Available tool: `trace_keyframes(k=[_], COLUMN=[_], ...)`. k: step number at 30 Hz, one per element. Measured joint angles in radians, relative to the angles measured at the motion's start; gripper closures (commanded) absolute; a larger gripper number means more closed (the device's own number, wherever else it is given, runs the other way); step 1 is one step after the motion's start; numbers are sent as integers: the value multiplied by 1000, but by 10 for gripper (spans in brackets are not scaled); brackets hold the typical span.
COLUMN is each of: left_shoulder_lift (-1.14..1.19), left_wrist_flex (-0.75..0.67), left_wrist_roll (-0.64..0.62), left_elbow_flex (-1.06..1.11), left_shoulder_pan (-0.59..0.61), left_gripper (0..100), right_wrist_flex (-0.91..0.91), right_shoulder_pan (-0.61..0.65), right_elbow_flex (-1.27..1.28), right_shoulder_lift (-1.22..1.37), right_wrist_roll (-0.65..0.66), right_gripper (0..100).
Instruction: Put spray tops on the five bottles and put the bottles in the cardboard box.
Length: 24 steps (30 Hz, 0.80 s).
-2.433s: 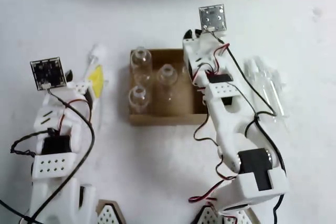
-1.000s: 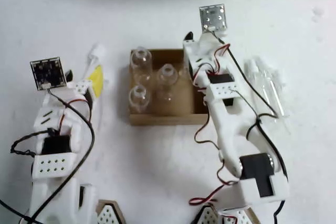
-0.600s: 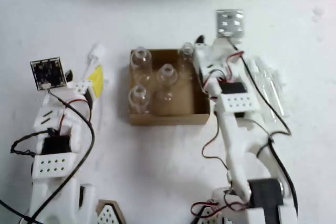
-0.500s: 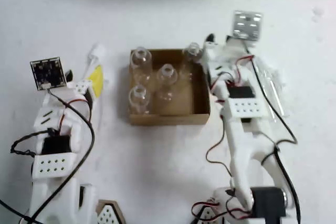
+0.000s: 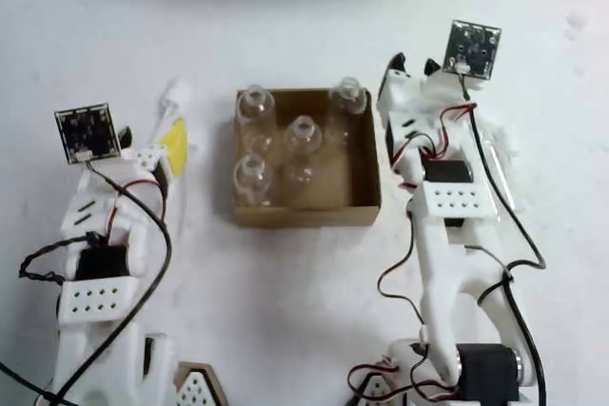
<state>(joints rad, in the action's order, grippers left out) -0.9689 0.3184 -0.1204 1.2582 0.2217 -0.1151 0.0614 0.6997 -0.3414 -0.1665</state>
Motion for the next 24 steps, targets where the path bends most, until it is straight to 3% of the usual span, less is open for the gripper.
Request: trace_keyframes(k=[4,12,24], left_shoulder_lift=[0,0,0], left_wrist_flex=[0,0,0], left_wrist_roll=[0,0,5], left_elbow_flex=[0,0,0], left_shoulder_pan=[0,0,-20], left_gripper=[732,732,732], right_wrist_flex=[-87,-517,-1126], right_shoulder_pan=[-28,-175,-250], right_elbow_flex=[-48,-446,-1082], right_shoulder_lift=[-29,94,595], right_wrist_roll=[0,25,601], right_gripper=[858,858,858])
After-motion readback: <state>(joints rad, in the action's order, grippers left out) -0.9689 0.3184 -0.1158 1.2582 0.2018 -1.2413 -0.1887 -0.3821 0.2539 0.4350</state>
